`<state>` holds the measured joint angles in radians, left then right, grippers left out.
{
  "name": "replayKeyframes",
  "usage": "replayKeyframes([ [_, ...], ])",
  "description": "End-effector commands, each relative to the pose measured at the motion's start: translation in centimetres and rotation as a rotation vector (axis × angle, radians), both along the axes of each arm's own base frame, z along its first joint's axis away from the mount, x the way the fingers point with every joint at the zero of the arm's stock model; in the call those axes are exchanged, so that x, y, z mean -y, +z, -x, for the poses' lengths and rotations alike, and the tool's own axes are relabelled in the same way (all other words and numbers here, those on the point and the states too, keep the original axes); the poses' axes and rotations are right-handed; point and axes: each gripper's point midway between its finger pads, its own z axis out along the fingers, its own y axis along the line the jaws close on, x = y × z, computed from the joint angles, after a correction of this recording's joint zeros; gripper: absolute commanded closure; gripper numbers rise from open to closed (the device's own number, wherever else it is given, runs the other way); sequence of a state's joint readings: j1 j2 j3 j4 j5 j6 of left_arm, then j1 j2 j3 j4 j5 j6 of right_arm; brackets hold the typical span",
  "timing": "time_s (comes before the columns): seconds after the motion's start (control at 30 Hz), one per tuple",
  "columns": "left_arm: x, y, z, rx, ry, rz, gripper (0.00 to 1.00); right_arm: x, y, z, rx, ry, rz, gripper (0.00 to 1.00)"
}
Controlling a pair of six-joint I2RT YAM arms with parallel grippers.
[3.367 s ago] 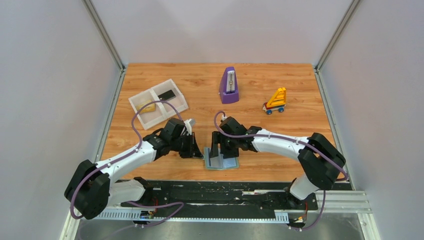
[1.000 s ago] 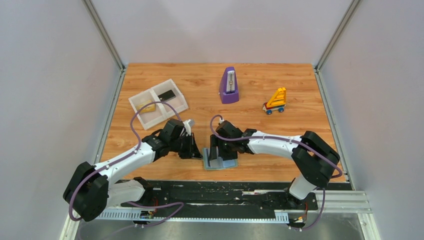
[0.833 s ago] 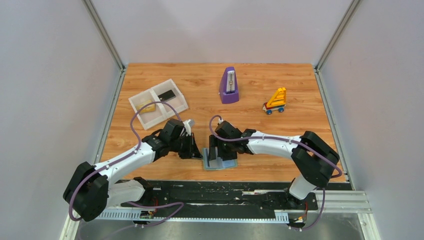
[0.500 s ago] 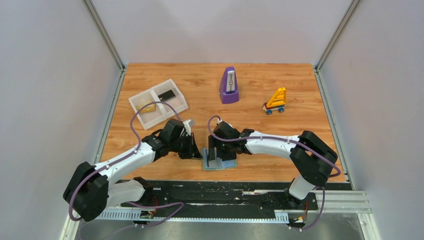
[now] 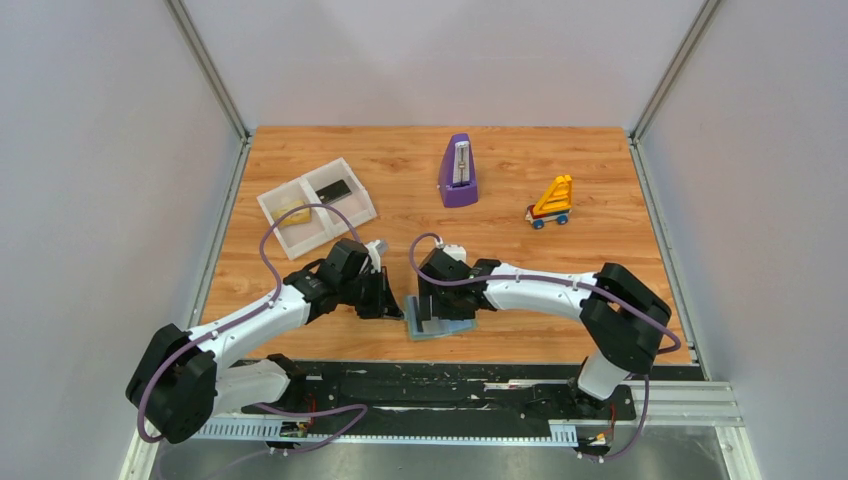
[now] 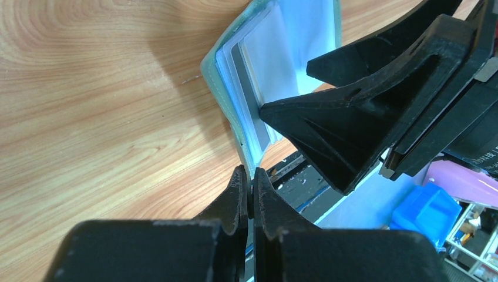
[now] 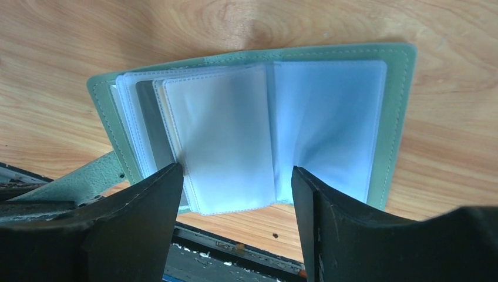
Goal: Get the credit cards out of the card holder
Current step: Remove the credit card from the card holder.
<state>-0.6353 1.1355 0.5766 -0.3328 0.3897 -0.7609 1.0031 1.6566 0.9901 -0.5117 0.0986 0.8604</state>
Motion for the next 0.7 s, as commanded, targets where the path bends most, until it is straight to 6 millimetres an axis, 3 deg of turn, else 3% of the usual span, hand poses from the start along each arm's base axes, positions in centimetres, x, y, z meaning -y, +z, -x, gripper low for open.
replayKeyframes([
  [0.0,0.6,1.5,-0.2,0.043,-0.012,0.047,1.0,3.6,-0.2,-0.2,0.035,-0.055,0.143,0.32],
  [0.4,0.3,1.0,0.1,0.04,-0.014,0.036,1.0,6.4,1.5,-0.1,0.076,-0.101,0.197,0.31],
  [0.5,0.4,1.2,0.1,0.046,-0.017,0.05,1.0,4.9,2.4,0.0,0.081,-0.018,0.143,0.32],
  [0.67,0.6,1.5,0.1,0.051,-0.018,0.062,1.0,0.7,4.3,0.8,0.079,0.132,-0.084,0.32],
])
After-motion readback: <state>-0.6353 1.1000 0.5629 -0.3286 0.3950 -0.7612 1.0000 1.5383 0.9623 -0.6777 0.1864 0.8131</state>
